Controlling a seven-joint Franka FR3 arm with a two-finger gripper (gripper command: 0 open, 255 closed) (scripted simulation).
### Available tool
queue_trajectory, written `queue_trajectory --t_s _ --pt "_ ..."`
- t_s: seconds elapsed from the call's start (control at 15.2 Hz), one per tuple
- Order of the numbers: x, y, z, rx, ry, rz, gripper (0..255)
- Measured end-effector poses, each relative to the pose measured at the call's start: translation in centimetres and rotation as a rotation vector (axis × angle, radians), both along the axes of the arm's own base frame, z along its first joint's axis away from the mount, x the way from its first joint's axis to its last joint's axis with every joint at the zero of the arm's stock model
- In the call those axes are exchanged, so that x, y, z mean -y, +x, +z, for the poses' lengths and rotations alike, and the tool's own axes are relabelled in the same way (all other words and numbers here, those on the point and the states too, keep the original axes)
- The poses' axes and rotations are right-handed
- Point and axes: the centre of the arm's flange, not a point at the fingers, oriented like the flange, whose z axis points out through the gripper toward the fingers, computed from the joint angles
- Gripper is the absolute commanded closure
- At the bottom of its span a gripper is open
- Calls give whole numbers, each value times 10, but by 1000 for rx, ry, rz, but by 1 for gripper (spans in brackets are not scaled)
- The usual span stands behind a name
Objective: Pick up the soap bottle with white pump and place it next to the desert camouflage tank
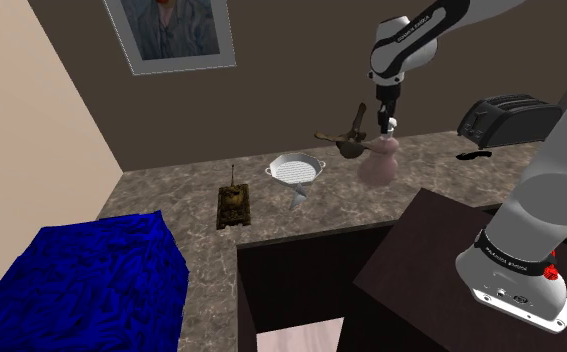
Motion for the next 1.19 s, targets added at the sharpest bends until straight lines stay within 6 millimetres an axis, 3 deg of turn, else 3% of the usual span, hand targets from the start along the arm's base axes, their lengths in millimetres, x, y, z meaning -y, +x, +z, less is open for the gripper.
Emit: queue_trajectory --t_s 1.19 --pt "1 -1 93 0 0 0 255"
